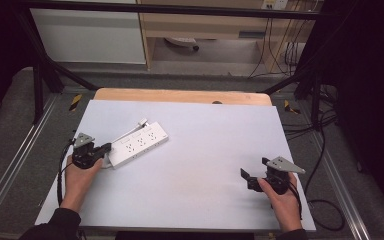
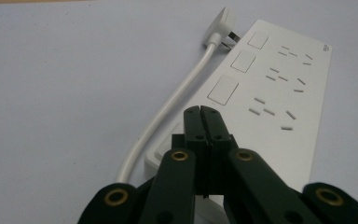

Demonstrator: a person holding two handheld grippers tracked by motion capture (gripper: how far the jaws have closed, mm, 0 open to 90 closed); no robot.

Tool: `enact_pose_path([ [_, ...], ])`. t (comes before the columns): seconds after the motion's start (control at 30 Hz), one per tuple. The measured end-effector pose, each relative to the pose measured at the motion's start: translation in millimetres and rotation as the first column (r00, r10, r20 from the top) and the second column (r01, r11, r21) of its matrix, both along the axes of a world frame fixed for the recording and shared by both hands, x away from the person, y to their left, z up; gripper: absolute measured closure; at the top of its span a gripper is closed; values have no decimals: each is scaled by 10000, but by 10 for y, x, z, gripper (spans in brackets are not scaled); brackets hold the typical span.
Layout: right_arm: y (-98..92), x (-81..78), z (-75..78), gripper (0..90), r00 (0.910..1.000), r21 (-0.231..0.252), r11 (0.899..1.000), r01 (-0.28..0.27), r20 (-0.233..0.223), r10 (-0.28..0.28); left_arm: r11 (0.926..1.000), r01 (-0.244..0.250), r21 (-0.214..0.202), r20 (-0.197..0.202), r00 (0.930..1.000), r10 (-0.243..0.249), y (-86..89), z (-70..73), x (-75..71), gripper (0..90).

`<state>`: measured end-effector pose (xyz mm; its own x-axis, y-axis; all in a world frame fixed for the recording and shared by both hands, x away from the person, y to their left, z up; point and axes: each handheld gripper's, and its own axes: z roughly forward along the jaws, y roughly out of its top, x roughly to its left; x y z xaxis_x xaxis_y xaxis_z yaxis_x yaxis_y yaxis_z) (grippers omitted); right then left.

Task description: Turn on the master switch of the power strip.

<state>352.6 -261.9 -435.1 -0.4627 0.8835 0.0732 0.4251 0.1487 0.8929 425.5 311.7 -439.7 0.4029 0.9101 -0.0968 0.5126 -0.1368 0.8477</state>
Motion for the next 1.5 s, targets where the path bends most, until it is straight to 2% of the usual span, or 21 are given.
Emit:
enact_pose_path([
  [0.2,0,0,0,59,10000,5,10000,6,-4,-6,9997,-57,-252,172,9998,62,2,25,-9,890],
  [0.57,-4,0,1,60,10000,8,10000,3,-10,-3,9987,-110,-507,584,9982,140,-4,74,-23,720],
  [0.77,-2,0,1,59,10000,9,10000,5,-16,-5,9981,-112,-602,837,9964,162,-24,96,-25,579],
  [0.93,-4,2,-1,59,10000,5,10000,4,-14,-3,9953,-102,-964,1058,9942,205,-33,113,-23,466],
  [1.0,-4,3,0,58,10000,13,10000,4,-11,-4,9936,-167,-1115,1051,9941,285,-44,119,-16,378],
  [1.07,-4,1,2,58,10000,16,10000,-1,-14,1,9921,-354,-1202,816,9956,454,-61,131,-1,201],
  [1.1,-3,2,1,57,10000,7,10000,-8,-10,8,9917,-441,-1204,772,9956,537,-73,139,0,152],
  [1.2,-7,2,5,57,10000,26,10000,13,31,-13,9906,-280,-1340,891,9952,401,-88,155,-10,91],
  [1.3,-14,-1,8,57,10000,41,10000,42,19,-42,9903,-31,-1386,1046,9944,177,-116,169,-28,65],
  [1.5,-15,1,4,56,10000,11,10000,62,27,-62,9905,-6,-1372,1125,9935,161,-132,228,-85,70],
])
